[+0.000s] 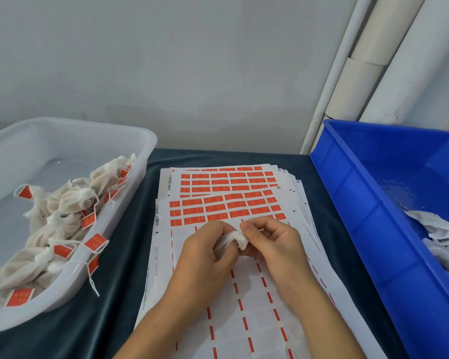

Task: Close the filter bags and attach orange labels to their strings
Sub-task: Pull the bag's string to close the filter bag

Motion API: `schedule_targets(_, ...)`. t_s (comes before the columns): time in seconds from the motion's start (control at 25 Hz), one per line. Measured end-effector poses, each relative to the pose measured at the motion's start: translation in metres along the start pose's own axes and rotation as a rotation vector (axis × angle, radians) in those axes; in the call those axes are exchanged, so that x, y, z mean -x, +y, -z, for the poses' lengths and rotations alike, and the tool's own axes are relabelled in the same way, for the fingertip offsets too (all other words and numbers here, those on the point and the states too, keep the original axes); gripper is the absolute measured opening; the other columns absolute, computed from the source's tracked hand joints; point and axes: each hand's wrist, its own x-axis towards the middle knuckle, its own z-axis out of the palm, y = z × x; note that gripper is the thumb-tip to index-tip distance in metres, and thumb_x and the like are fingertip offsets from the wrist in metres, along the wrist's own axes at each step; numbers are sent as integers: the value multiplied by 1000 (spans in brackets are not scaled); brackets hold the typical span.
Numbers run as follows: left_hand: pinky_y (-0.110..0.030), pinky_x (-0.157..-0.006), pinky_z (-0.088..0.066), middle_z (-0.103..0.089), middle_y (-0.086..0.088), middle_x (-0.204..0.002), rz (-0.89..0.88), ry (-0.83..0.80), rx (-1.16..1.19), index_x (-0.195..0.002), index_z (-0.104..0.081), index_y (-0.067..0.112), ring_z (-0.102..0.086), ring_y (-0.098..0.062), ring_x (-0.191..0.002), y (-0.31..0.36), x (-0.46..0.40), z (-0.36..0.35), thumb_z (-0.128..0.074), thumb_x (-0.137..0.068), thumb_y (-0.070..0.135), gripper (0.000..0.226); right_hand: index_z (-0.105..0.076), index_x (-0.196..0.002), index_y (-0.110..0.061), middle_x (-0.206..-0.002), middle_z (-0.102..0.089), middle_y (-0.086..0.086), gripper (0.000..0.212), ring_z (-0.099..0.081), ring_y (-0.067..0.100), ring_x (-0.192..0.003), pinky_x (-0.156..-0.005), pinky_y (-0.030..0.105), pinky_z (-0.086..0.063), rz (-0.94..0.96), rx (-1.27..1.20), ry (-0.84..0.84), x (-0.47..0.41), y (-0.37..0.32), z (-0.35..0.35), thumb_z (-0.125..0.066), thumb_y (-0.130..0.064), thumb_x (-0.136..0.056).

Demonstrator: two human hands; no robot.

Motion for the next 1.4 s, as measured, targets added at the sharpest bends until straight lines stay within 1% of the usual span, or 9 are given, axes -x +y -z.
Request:
schedule_targets(0.16,-12,-70,-51,-70,21,-90,-9,36,124,-95,-69,41,-66,-7,-90,4,0,3,-68,-99,25,17,-80,-100,-24,-98,-79,3,25,-78,23,-92,-85,40,-64,-21,-19,-34,-1,0,-1,-75,-43,-85)
schedule_targets(0.32,-9,-71,-52,-73,21,-89,97,111,198,-94,-71,38,-69,-4,-90,6,-3,2,-67,-99,26,14,-78,-97,-34,-93,-78,-7,20,-76,15,-90,-80,29,-64,70,133,-60,2,1,-6,-69,-48,-87)
schedule_targets(0.4,-8,-70,-52,-74,21,-88,126,126,230,-94,-71,35,-70,-2,-89,7,-4,2,-67,-99,25,12,-78,-99,-34,-92,-77,-11,23,-75,12,-90,-81,28,-63,104,196,-70,2,2,-8,-65,-51,-89)
schedule_targets(0.48,-6,-69,-51,-74,20,-88,140,123,257,-94,-72,33,-71,-1,-88,7,-4,3,-67,-99,23,12,-77,-101,-34,-93,-77,-12,24,-74,12,-91,-82,30,-63,122,228,-76,1,2,-8,-64,-51,-90)
schedule_targets(0.6,-6,-69,-50,-75,18,-86,174,106,289,-93,-73,30,-70,-1,-89,7,-6,5,-67,-99,24,10,-76,-100,-37,-94,-76,-18,12,-73,8,-93,-83,30,-63,154,294,-83,0,4,-7,-67,-43,-95)
schedule_targets(0.8,-11,-68,-55,-76,13,-88,251,61,335,-90,-74,26,-72,-5,-89,5,-8,8,-65,-99,35,15,-74,-99,-43,-97,-73,-27,6,-68,0,-99,-81,19,-59,199,405,-72,0,6,-7,-68,-42,-96)
schedule_targets(1.0,-14,-68,-57,-75,5,-82,269,39,311,-89,-73,22,-70,-14,-81,3,-8,7,-62,-102,28,18,-70,-115,-44,-114,-70,-20,22,-67,9,-110,-82,14,-55,358,278,-9,4,-2,-7,-67,-49,-93)
schedule_targets(1.16,-14,-64,-55,-73,5,-80,260,-14,280,-86,-73,24,-68,-15,-80,4,-7,5,-62,-100,26,17,-73,-105,-41,-105,-73,-24,10,-68,4,-105,-82,10,-54,374,344,4,5,-1,-7,-70,-37,-96)
schedule_targets(1.4,-16,-71,-57,-76,0,-80,279,-123,413,-82,-77,29,-70,-11,-77,8,-8,10,-65,-100,28,22,-71,-97,-37,-95,-73,-22,8,-71,5,-97,-80,17,-57,305,255,5,3,-3,-6,-69,-30,-98)
